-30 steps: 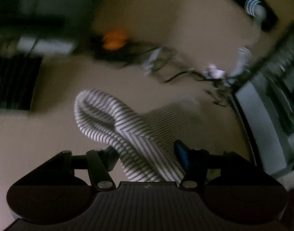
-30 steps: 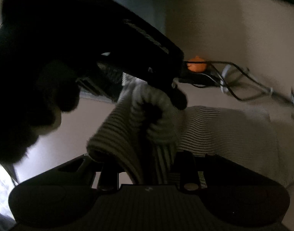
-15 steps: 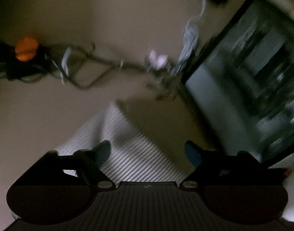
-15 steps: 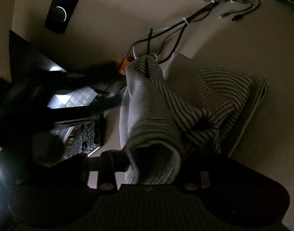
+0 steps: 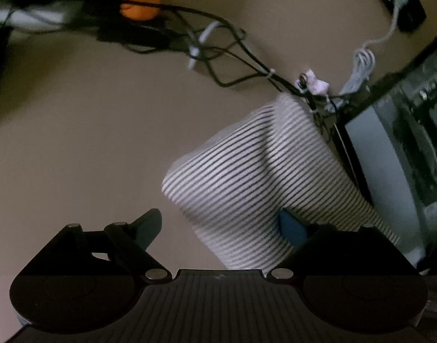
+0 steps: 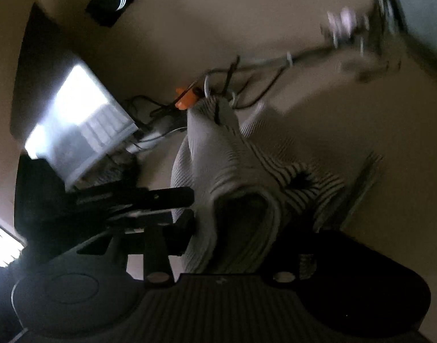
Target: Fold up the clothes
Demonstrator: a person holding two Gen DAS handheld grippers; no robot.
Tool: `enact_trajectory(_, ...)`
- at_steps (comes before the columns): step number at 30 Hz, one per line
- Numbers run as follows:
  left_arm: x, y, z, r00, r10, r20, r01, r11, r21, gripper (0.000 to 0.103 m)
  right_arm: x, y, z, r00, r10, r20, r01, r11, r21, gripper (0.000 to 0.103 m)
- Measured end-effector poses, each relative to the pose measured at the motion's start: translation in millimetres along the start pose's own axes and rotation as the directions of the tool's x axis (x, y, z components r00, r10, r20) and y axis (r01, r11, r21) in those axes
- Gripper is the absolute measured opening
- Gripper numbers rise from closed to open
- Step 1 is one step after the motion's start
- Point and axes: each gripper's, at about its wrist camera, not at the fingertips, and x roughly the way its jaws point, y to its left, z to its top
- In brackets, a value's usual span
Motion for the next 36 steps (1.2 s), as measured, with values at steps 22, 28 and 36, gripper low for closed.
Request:
enact_trajectory(22, -13.3, 19.6, 2.2, 0.998, 0.066, -0.017, -0.065, 0.997, 0.036, 0.095, 64.6, 4.8, 13.8, 0.938, -0.347, -0.004, 0.336, 0.912, -0.237, 0.076)
enact_trajectory(28, -39.6, 42.6, 12.4, 0.982, 0.187, 0.029, -0.189, 0.977, 0.102, 0.096, 46.3, 59.3, -39.3, 0.98, -0.142, -0.142, 0.082, 0.929, -0.36, 0.076)
enact_trajectory(36, -47.9, 35.5, -5.3, 0.979, 0.201, 0.036, -0.204, 0.971, 0.123, 0.094, -6.3, 44.0, 24.3, 0.994, -0.084, 0.074, 0.098, 0.973, -0.211, 0.085)
